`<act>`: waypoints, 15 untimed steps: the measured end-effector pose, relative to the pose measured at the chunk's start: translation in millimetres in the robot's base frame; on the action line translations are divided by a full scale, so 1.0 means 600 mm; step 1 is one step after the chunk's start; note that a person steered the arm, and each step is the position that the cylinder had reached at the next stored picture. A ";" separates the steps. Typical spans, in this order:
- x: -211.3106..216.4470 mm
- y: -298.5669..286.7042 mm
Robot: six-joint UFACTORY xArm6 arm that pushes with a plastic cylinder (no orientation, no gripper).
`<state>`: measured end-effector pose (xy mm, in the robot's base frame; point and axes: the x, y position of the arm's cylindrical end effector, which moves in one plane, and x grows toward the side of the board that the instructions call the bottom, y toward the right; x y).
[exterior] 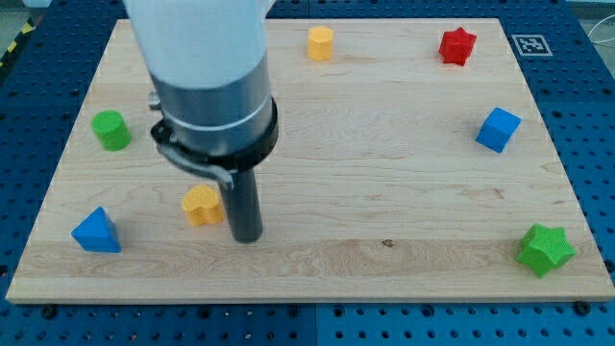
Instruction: Push the yellow heart towards the center left
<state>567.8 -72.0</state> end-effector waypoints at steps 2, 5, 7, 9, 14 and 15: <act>-0.027 -0.061; -0.160 -0.126; -0.184 -0.151; -0.199 -0.110; -0.287 -0.142; -0.283 -0.124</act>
<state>398.2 -146.1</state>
